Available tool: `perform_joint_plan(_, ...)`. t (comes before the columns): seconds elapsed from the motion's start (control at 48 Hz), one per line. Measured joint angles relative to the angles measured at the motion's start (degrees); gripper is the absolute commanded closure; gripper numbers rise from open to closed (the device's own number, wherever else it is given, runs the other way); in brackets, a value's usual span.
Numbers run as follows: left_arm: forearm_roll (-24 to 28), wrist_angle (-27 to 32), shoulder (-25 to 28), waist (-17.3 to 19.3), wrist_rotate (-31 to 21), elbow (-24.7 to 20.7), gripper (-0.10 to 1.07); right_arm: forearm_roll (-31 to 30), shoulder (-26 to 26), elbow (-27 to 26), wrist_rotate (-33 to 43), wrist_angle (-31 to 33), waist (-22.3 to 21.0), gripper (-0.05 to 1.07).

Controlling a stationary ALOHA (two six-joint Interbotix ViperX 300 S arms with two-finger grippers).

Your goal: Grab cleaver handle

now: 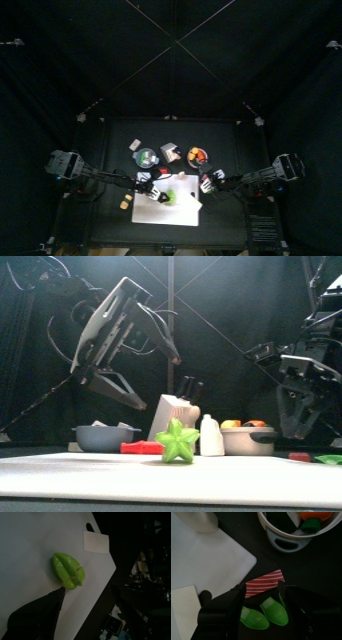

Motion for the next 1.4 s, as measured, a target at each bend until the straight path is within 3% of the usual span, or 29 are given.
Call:
perform_joint_plan(0.208,14.85,0.09,-5.71,2.02,3.69,1.32,-0.06,-0.09,-8.44,-0.35,0.00,-0.70,8.79,0.15)
perform_joint_plan(0.354,26.46,0.00,-7.56,3.25,5.36,3.60,-0.06,-0.18,-9.58,-0.18,0.00,-0.88,14.59,0.15)
perform_joint_plan(0.604,41.84,0.53,-10.11,7.38,6.15,6.24,-0.06,4.83,-5.27,-2.37,0.44,0.62,20.39,0.15)
perform_joint_plan(0.833,55.37,0.70,-15.64,10.55,7.73,7.82,-0.06,14.15,2.29,-9.23,0.62,12.04,21.62,0.15)
perform_joint_plan(1.0,59.59,0.35,-22.15,13.71,7.38,10.99,-0.06,18.63,9.49,-14.15,0.09,13.97,23.47,0.15)
perform_joint_plan(1.188,58.18,-1.67,-28.65,15.64,7.38,15.47,-0.06,21.27,15.21,-17.31,0.18,14.06,24.08,0.15)
perform_joint_plan(1.396,56.95,-4.39,-31.11,15.73,7.47,19.07,-0.06,22.24,17.49,-17.40,0.70,14.06,24.26,0.15)
